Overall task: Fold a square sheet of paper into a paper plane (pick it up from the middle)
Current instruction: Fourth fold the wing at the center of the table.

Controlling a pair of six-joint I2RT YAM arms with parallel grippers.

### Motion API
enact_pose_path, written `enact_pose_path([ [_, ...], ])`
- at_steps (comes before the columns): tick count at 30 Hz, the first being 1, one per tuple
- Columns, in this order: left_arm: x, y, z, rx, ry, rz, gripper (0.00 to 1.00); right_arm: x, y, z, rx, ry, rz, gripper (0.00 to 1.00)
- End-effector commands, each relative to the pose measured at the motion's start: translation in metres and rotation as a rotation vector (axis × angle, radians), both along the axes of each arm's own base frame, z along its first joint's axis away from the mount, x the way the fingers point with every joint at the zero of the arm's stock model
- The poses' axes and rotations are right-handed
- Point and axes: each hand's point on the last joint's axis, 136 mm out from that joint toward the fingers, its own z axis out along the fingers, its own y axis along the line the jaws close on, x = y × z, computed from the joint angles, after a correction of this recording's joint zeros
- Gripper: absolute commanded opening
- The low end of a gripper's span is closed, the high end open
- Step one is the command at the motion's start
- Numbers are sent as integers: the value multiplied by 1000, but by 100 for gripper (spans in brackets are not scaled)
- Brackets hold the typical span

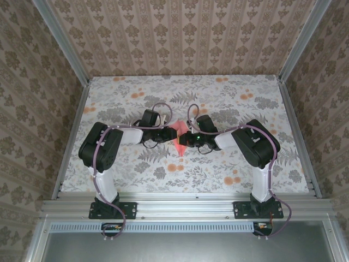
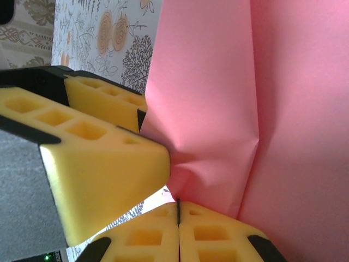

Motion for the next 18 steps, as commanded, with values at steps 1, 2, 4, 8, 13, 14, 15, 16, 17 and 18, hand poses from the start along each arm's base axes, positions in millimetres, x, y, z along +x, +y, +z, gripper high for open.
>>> enact_pose_path([
  [1,6,-9,3,-31,4,-6,27,-7,4,2,0,-11,40,8],
  [2,7,-9,4,-32,2,-5,25,-7,3,2,-2,-11,42,8],
  [4,7,-10,4,-36,5,-10,18,-7,3,3,-5,-15,43,9],
  [8,4,-9,-3,-22,19,-16,5,-6,3,7,-3,-27,42,10],
  [13,1,-7,-5,-12,23,-23,0,-6,-1,16,-20,-54,40,17],
  [14,0,-6,-6,-10,23,-25,0,-7,-3,18,-28,-62,38,19],
  [15,0,-5,-6,-8,23,-25,0,-9,-5,21,-41,-73,35,22],
  [16,0,-4,-6,-6,25,-25,0,-10,-9,22,-60,-82,28,25],
  [17,0,-3,-6,-6,24,-23,0,-12,-13,23,-79,-91,27,27],
  [18,1,-3,-6,-7,22,-22,0,-15,-17,26,-105,-106,22,28],
])
